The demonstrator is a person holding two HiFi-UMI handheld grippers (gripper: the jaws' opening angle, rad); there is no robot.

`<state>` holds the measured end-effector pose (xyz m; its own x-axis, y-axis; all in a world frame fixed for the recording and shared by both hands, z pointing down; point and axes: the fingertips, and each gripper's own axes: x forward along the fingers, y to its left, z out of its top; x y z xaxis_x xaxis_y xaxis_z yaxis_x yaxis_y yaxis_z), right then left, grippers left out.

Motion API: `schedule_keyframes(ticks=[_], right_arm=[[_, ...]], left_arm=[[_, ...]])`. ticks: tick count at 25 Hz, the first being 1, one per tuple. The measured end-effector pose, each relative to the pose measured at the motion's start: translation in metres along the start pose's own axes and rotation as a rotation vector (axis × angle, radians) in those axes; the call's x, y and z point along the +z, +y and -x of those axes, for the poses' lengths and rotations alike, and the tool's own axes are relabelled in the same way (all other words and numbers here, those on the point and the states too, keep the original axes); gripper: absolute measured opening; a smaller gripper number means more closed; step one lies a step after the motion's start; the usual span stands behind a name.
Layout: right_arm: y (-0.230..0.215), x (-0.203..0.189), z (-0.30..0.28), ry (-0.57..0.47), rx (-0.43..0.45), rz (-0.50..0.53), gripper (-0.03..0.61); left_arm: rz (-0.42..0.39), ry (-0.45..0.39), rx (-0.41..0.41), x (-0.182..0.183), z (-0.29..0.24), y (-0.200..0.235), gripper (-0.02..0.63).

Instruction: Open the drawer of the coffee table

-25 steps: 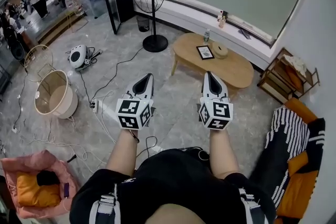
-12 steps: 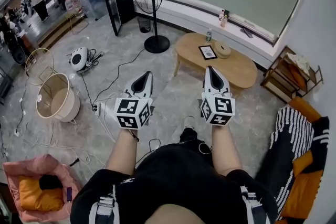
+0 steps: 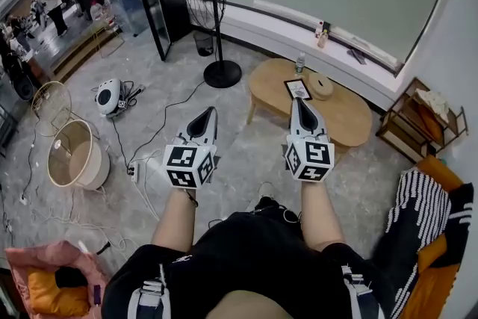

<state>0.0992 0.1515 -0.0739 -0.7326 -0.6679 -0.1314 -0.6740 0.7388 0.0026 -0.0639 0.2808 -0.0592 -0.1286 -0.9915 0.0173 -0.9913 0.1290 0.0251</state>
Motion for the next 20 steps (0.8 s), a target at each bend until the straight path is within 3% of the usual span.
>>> schedule_keyframes(ticks=[11,20], right_arm=[[-0.131,-0.034,-0.201,0.070,-0.008,-0.021,0.015],[-0.219,-0.068,-0.297,0.127,-0.032,-0.038,0.015]], left_arm=[[0.005,0.054,-0.042,-0.001,-0.246,0.015,0.018],[0.001,0.123,-0.072,-0.014,-0.394,0.018,0.018]])
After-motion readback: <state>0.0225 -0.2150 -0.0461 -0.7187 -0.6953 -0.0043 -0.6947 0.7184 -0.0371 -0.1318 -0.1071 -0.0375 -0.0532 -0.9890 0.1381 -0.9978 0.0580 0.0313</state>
